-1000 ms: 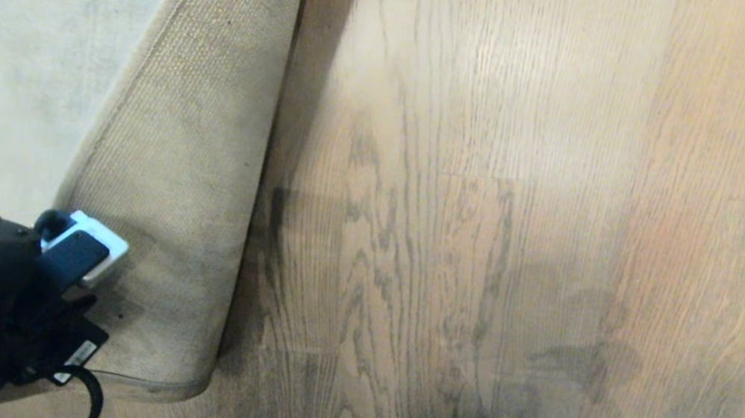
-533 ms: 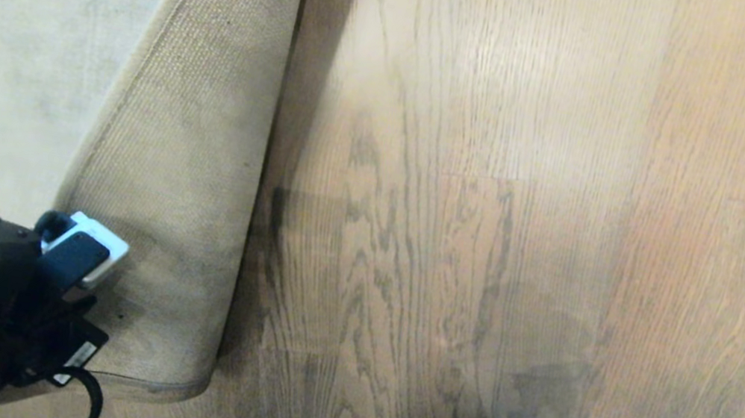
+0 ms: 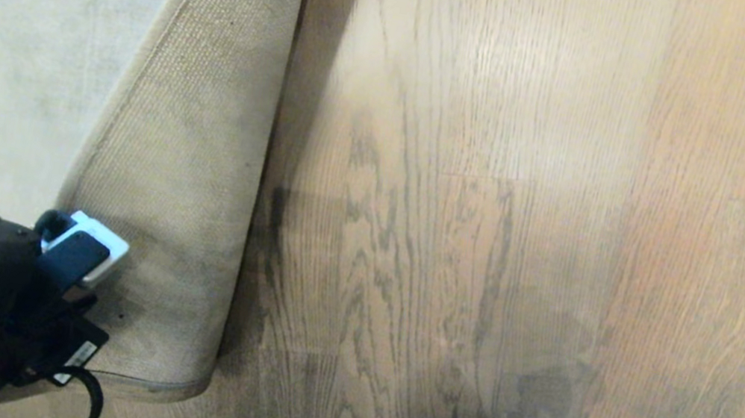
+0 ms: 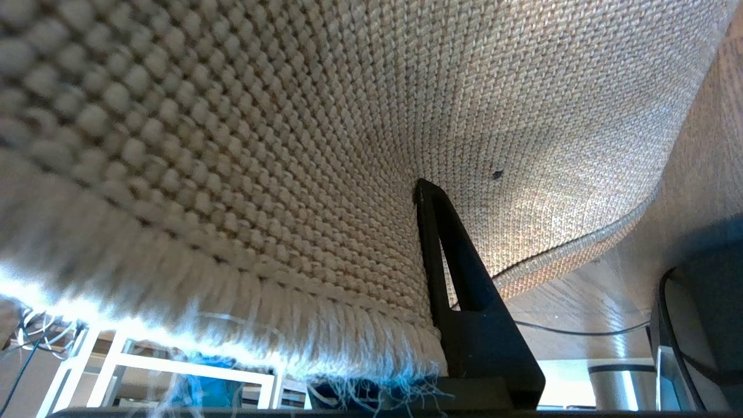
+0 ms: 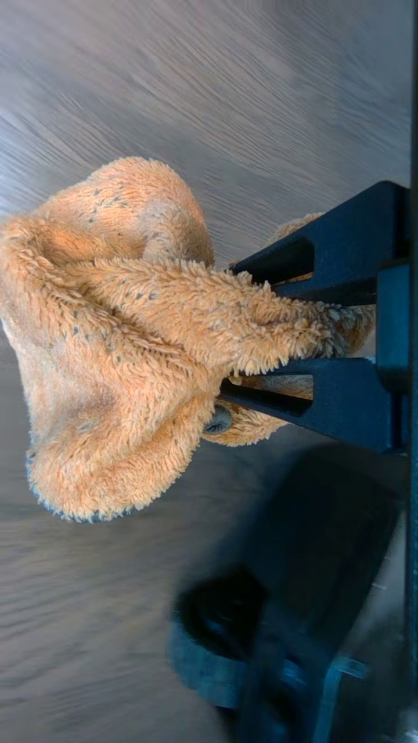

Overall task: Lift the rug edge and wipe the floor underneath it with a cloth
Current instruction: Lay down the carpet

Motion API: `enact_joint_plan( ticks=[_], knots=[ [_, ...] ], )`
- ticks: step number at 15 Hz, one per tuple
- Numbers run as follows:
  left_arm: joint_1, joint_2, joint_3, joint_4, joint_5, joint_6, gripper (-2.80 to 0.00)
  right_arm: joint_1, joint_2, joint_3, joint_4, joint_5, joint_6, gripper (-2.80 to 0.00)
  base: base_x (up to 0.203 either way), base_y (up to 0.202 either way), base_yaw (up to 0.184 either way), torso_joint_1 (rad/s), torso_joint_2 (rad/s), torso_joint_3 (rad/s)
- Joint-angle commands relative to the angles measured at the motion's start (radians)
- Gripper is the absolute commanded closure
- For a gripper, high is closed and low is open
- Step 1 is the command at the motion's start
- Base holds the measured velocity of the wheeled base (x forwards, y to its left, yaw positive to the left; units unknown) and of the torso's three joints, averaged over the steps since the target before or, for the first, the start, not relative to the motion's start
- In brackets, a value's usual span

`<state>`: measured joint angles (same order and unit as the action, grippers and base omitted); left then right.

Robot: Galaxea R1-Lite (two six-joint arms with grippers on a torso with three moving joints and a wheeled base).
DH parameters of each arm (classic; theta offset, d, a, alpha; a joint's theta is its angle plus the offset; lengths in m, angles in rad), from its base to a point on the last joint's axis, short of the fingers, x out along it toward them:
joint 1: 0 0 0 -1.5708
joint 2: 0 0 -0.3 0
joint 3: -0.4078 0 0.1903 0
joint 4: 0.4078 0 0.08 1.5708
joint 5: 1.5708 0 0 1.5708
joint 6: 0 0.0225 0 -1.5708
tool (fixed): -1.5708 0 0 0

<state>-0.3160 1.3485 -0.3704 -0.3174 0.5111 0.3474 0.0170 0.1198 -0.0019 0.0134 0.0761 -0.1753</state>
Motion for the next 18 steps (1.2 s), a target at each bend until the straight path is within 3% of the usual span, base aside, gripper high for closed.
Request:
enact_joint_plan(
  ticks=[1, 18],
  knots=[
    [-0.005, 0.0, 0.002, -0.003, 0.003, 0.001, 0.0, -0.007, -0.117, 0.001, -0.004, 0.002, -0.001, 0.0, 0.0, 0.0, 0.0, 0.0, 0.0, 0.0],
    [-0.022, -0.032, 0.001, -0.052, -0.002, -0.001, 0.0, -0.008, -0.12, 0.002, -0.006, 0.001, 0.008, 0.0, 0.0, 0.0, 0.0, 0.0, 0.0, 0.0]
  ],
)
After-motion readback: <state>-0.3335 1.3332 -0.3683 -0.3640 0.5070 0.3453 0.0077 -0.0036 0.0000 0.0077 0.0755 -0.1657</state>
